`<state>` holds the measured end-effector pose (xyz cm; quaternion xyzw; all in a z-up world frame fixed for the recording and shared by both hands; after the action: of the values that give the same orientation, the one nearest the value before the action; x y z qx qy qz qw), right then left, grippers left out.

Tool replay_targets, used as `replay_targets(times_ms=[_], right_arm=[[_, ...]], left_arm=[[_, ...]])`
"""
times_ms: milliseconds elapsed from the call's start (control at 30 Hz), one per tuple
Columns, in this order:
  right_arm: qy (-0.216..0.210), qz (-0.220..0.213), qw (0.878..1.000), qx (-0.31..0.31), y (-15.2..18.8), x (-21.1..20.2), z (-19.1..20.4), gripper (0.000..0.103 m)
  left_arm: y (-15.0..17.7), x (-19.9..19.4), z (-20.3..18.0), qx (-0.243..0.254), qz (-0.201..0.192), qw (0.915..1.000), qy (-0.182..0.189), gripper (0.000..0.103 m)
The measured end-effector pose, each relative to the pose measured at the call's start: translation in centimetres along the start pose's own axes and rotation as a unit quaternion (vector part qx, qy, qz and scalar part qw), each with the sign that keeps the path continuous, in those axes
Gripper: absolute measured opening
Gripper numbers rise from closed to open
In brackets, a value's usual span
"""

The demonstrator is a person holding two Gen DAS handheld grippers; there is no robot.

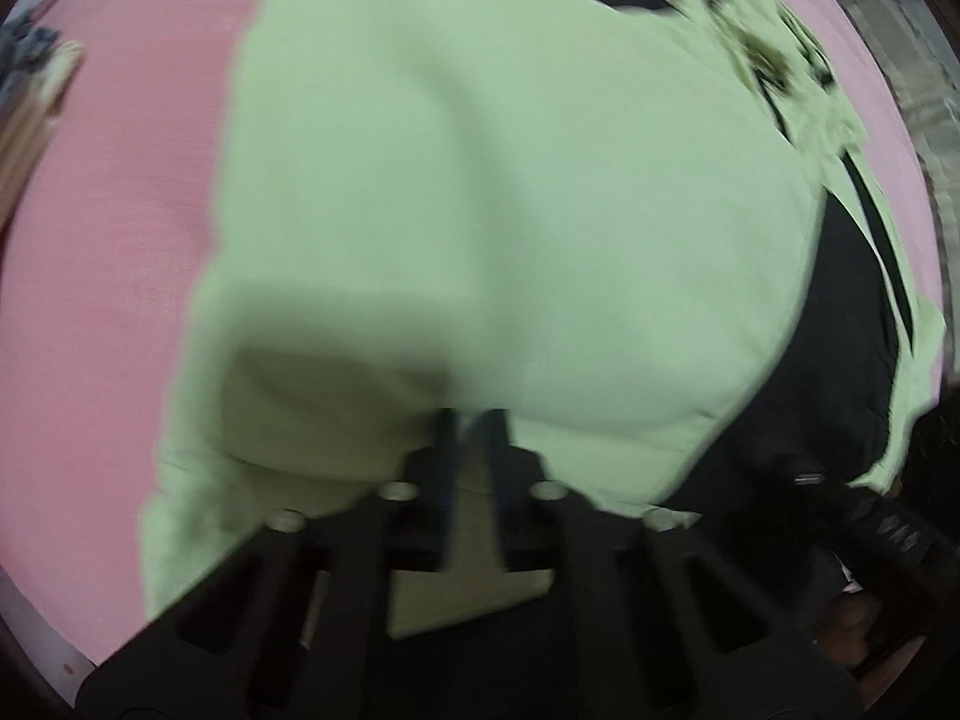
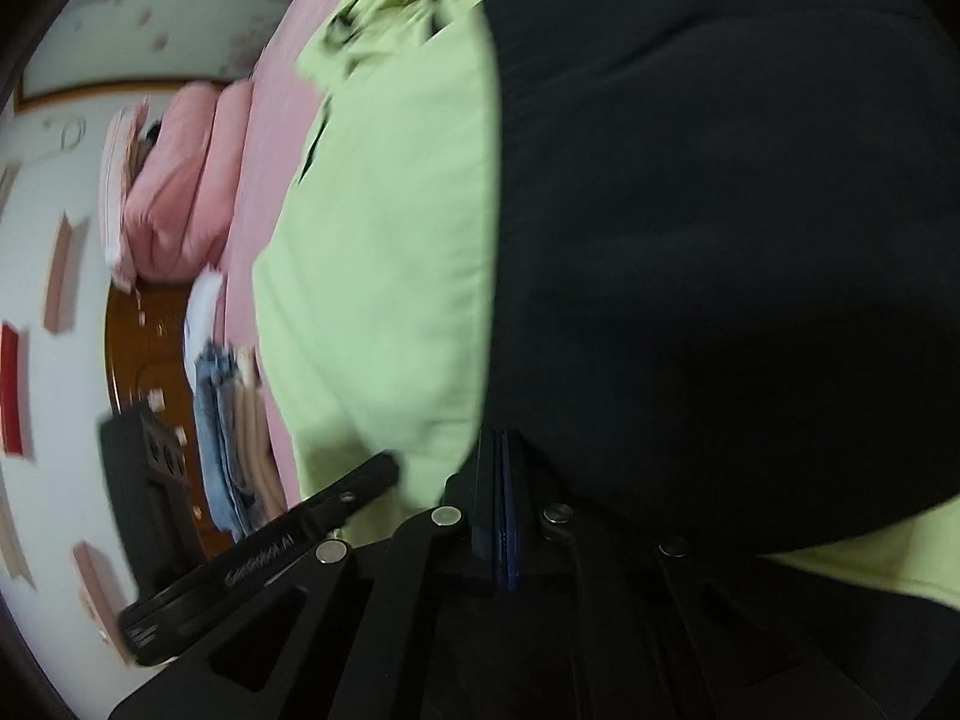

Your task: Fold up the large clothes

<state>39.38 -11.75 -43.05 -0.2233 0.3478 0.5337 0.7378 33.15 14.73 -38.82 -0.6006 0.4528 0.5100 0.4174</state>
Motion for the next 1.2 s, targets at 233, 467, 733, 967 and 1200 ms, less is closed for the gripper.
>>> replay_targets(times_ms=[233, 467, 733, 967, 1200], right_arm=[[0.204, -0.177, 0.963, -0.007, -2.6, -12.7, -10.4, 0.000], [0.035, -0.117, 0.988, -0.092, -3.1, -11.3, -3.1, 0.001], [-0.029, -0.045, 0.987, -0.154, -1.8, 2.4, 7.4, 0.001], [0.011, -0.093, 0.986, -0.138, -11.5, 1.4, 4.2, 0.001], [0.111, -0.170, 0.977, -0.067, -17.8, -9.7, -8.5, 0.001]], left_arm=[[-2.7, -2.2, 7.7, -0.060, -0.041, 0.9956, -0.060, 0.001], [-2.3, -8.0, 1.6, 0.012, -0.114, 0.9931, -0.026, 0.001], [-8.1, -2.3, -6.8, 0.078, -0.067, 0.9939, 0.039, 0.001], [-14.1, -1.7, -2.6, 0.037, -0.084, 0.9930, 0.075, 0.001], [-17.2, -2.6, 5.2, 0.048, -0.153, 0.9863, -0.040, 0.001]])
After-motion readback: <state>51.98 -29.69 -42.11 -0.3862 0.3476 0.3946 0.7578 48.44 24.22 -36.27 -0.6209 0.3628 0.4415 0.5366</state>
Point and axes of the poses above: each gripper's, at about its wrist camera, not at the fingertips, and x roughly the way its jaws point, z to its left, y to its underside, the point moved 9 cm from there along x, roughly the way its jaws point, and after that the axes turned 5 degrees about -x, right-handed, at the moved point
